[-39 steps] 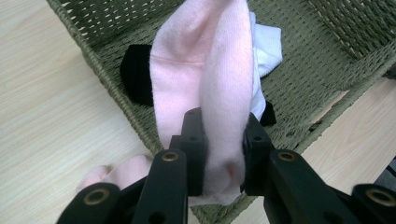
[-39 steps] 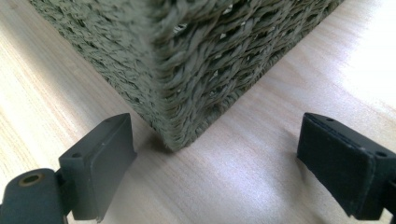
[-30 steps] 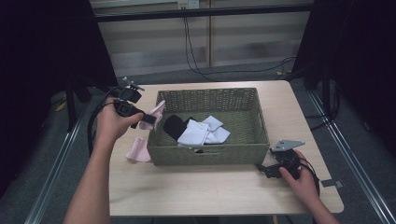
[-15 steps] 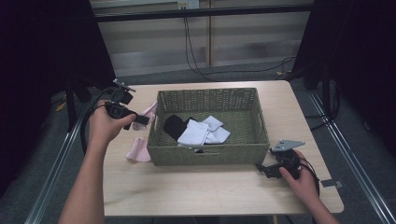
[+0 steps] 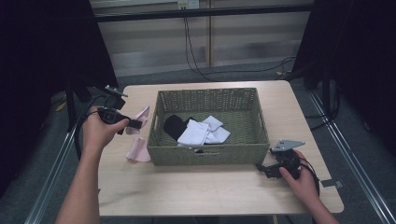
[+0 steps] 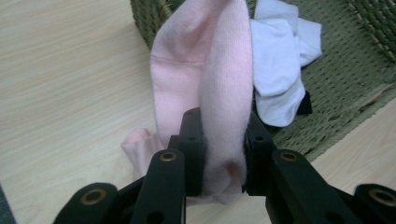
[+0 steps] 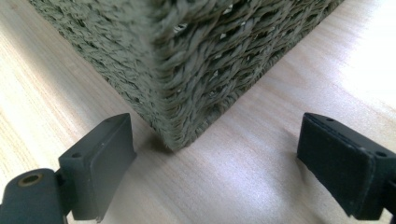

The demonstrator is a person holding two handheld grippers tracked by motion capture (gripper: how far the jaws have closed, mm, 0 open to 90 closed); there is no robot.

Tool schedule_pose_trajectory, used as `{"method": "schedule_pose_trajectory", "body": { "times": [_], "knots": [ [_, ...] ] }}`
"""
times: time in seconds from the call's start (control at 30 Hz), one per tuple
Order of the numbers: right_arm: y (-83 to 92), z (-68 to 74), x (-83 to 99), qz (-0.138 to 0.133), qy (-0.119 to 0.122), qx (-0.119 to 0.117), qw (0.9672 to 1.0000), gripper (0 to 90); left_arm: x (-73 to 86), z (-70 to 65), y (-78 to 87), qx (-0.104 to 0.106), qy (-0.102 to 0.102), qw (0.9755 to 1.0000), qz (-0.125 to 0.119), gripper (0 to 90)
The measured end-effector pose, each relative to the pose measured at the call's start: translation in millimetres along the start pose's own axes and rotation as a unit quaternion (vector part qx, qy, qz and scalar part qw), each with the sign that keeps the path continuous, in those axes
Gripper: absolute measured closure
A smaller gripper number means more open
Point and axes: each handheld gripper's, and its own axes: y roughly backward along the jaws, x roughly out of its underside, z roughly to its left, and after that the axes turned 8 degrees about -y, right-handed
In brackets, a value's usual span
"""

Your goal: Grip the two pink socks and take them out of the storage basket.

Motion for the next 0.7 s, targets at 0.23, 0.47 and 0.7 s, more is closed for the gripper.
{"method": "schedule_pose_trajectory", "body": {
  "times": [0.23, 0.47, 0.7],
  "knots": [
    [0.0, -0.1, 0.0, 0.000, 0.001, 0.000, 1.0000, 10.2, 14.0, 6.7, -6.7, -0.008, 0.009, 0.9999, 0.006, 73.8],
    [0.0, -0.1, 0.0, 0.000, 0.001, 0.000, 1.0000, 10.2, 19.0, 9.6, -10.9, -0.025, 0.011, 0.9996, 0.001, 62.3],
    [0.1, 0.0, 0.0, 0.000, 0.001, 0.000, 1.0000, 10.2, 22.1, 6.9, -13.2, -0.043, 0.008, 0.9990, -0.010, 52.4]
  ]
}}
